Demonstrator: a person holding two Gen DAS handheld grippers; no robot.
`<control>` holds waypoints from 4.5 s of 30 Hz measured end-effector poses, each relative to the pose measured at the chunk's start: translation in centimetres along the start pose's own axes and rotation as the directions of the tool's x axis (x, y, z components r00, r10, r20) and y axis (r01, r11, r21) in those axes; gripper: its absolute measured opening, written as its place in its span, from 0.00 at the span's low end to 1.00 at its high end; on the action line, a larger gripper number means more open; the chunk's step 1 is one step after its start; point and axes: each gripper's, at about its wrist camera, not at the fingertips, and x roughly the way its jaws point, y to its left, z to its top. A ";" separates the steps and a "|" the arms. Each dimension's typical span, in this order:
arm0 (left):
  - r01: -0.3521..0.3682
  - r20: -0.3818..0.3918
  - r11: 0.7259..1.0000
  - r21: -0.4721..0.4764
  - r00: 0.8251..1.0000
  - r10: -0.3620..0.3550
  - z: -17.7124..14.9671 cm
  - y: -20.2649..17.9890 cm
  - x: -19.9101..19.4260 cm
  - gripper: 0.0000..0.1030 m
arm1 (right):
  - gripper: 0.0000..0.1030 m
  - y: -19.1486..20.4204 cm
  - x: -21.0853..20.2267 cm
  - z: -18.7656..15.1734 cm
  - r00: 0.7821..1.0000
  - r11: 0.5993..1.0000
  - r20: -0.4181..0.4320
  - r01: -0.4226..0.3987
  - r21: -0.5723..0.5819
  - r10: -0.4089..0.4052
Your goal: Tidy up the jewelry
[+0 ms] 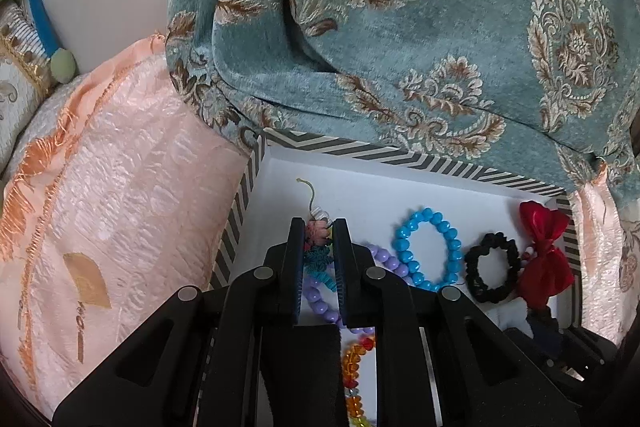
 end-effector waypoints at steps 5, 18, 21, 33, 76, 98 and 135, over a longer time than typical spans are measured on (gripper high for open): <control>-0.008 -0.014 1.000 -0.028 1.000 0.008 -0.3 0.7 0.5 0.12 | 0.19 0.2 0.2 -0.1 1.000 1.000 0.005 0.025 -0.013 -0.025; 0.003 -0.032 0.999 -0.052 0.999 -0.005 -1.6 1.5 -0.6 0.42 | 0.44 0.0 -1.6 -0.9 0.999 0.999 0.028 -0.017 0.039 0.016; 0.002 -0.027 0.999 -0.046 1.000 -0.004 -2.0 1.3 -1.2 0.45 | 0.44 0.2 -2.1 -1.2 1.000 0.999 0.028 0.004 0.033 -0.005; -0.012 0.045 1.000 -0.028 0.999 0.013 -4.9 0.3 -5.7 0.47 | 0.45 1.2 -5.0 -2.6 0.995 0.997 0.064 0.072 0.003 -0.072; -0.099 0.230 0.995 0.018 0.969 0.092 -14.0 -4.3 -17.7 0.47 | 0.63 5.9 -14.2 -7.0 0.946 0.963 0.235 0.251 -0.095 -0.223; -0.127 0.263 0.992 0.014 0.957 0.119 -14.5 -4.4 -18.4 0.47 | 0.73 6.0 -15.1 -7.1 0.938 0.960 0.263 0.259 -0.102 -0.225; -0.142 0.269 0.989 0.027 0.954 0.130 -15.0 -4.8 -18.5 0.47 | 0.74 5.9 -14.8 -7.4 0.945 0.964 0.243 0.247 -0.097 -0.218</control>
